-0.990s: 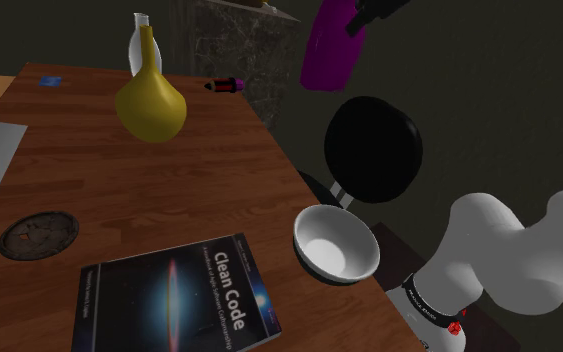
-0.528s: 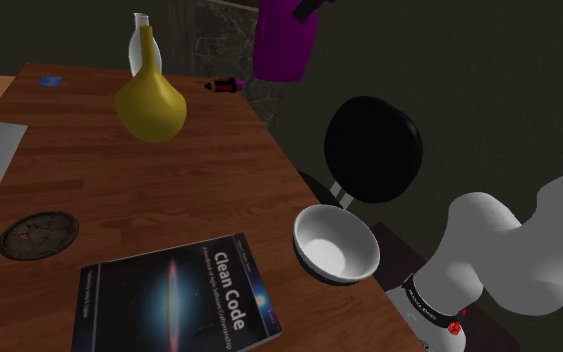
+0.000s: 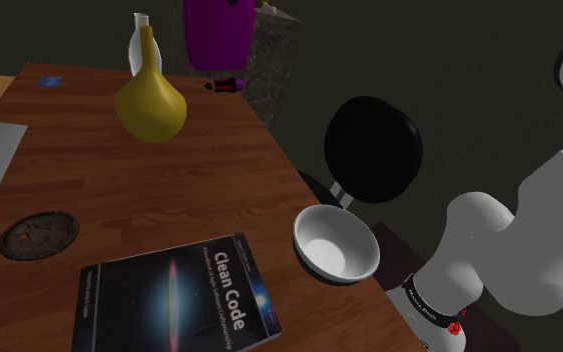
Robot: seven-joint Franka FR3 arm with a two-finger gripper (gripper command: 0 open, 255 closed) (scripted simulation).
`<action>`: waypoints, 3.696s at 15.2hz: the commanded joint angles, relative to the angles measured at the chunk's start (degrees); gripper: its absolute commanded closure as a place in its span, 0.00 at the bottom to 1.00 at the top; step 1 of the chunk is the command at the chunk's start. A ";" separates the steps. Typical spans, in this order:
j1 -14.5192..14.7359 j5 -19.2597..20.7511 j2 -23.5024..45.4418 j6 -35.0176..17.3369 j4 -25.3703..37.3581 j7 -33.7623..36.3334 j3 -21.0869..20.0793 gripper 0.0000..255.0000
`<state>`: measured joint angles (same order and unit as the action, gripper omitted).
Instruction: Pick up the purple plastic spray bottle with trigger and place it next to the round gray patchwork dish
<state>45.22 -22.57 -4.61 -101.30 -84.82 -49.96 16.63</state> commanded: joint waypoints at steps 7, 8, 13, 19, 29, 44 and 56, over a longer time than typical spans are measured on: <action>-0.75 -4.91 21.31 5.27 27.15 4.53 -0.69 1.00; -1.48 -5.76 25.10 6.92 32.76 5.50 -0.92 1.00; -2.08 -6.46 30.34 6.88 38.32 6.49 -1.63 1.00; 0.44 -5.30 24.99 -0.66 25.03 3.85 -1.27 1.00; 2.35 -4.95 20.76 -9.99 11.10 0.64 -1.42 1.00; 3.44 -6.60 18.91 -21.25 -2.67 -4.06 -2.07 1.00; 3.58 -9.44 19.82 -28.99 -10.21 -8.35 -2.90 1.00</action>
<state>48.77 -31.72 15.05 -129.59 -94.49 -57.97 13.83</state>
